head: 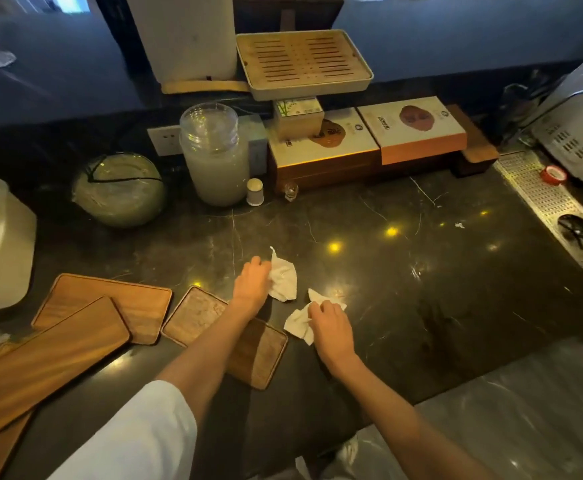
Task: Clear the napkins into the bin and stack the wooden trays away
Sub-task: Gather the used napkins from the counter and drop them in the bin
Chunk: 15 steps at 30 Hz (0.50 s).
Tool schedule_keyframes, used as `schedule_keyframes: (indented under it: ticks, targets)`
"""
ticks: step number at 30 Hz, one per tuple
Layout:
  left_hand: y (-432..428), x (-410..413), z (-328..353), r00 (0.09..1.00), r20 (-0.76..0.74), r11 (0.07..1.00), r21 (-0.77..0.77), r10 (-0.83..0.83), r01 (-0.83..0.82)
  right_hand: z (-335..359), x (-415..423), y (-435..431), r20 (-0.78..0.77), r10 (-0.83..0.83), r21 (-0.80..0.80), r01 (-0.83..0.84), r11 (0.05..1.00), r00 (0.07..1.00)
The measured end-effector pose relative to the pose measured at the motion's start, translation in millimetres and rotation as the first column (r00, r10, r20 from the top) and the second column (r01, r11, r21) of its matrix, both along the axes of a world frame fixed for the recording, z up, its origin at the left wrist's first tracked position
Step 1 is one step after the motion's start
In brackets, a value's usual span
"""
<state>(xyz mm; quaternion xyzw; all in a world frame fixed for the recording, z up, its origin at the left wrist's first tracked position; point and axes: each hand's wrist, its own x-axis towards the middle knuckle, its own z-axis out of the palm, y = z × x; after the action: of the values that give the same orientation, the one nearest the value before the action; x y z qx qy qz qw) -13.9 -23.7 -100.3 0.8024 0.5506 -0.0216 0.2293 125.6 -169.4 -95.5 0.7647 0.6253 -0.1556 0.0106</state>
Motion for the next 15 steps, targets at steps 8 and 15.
schedule_keyframes:
  ticks: [8,15]
  targets:
    - [-28.3,-25.6,28.1,0.927,0.358,0.980,0.120,0.107,-0.159,38.0,46.9,-19.1,-0.176,-0.003,0.173,0.034,0.984,0.984]
    - [-116.7,-49.2,55.4,0.924,0.363,0.968,0.166,0.117,-0.188,49.8,99.9,-63.6,-0.418,0.010,0.286,0.122,0.950,0.908]
